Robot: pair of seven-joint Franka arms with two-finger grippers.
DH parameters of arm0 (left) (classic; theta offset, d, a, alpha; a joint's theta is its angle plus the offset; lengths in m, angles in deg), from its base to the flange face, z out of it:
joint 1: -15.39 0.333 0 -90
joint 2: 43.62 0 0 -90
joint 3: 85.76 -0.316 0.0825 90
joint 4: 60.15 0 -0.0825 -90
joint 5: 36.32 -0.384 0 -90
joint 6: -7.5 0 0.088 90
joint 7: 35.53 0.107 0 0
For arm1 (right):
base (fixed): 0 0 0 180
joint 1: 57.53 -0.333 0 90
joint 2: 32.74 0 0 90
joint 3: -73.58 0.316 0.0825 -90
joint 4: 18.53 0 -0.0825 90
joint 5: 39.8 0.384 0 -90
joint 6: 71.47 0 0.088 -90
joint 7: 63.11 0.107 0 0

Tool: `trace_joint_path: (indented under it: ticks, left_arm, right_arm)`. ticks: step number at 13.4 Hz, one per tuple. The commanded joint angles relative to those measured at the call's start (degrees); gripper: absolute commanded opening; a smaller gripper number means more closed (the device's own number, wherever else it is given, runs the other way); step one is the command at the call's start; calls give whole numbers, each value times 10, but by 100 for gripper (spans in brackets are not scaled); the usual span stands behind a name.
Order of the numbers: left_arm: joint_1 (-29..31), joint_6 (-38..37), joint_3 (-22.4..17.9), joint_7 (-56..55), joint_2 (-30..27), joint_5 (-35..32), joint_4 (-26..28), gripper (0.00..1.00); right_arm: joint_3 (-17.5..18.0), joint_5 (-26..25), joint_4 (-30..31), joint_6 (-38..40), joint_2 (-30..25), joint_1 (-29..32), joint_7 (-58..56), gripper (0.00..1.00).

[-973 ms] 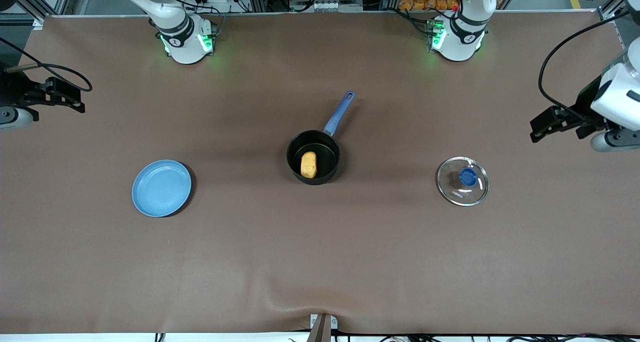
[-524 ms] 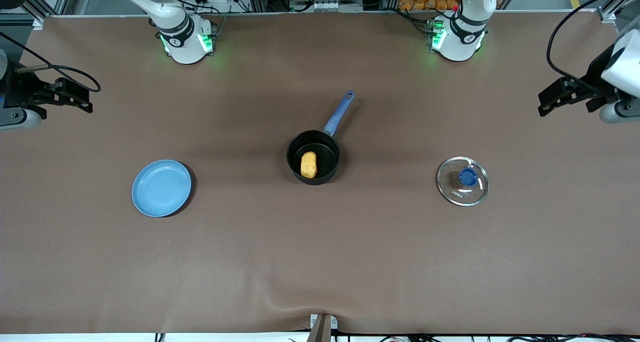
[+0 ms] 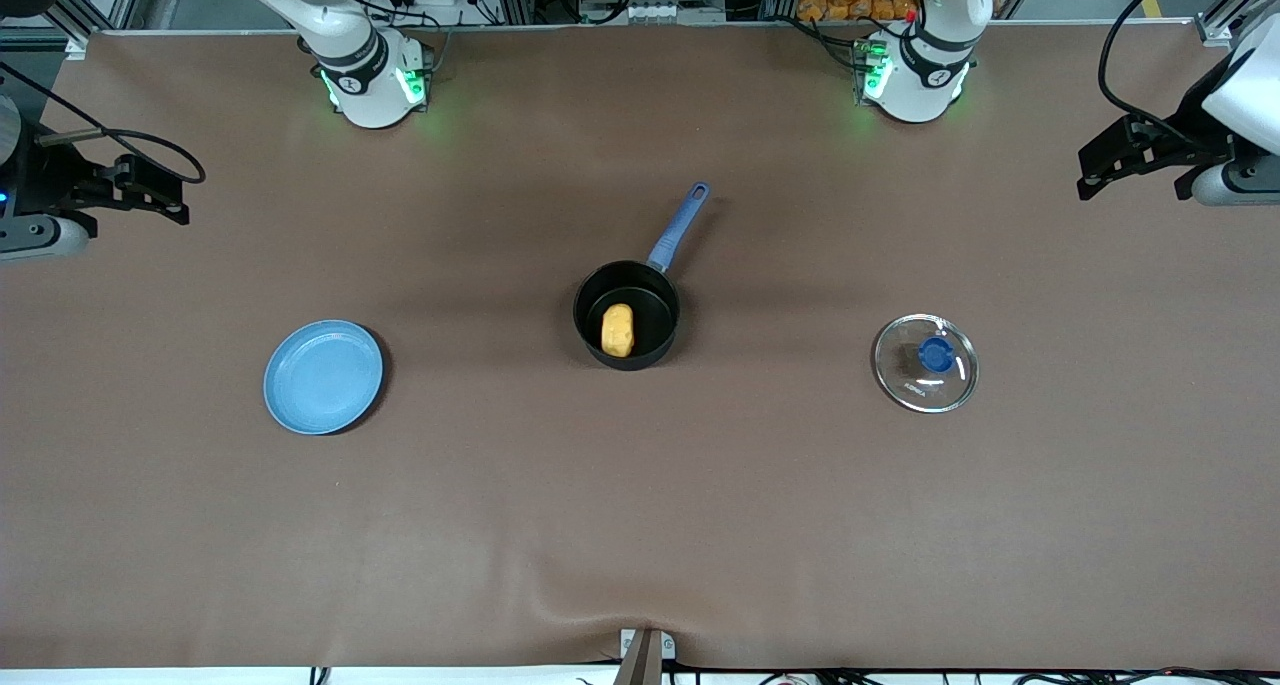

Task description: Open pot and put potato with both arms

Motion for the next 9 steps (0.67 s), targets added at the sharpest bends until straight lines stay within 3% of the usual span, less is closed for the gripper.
trace_joint_path:
  ticks: [1,9]
  left_arm:
    - [9,-1,1,14,-12,5,9,100]
    - [9,-1,-1,-12,0,5,-7,100]
  right_arm:
    - [-1,1,4,5,-10,-4,11,100]
    - [0,1,4,9,-10,-4,11,100]
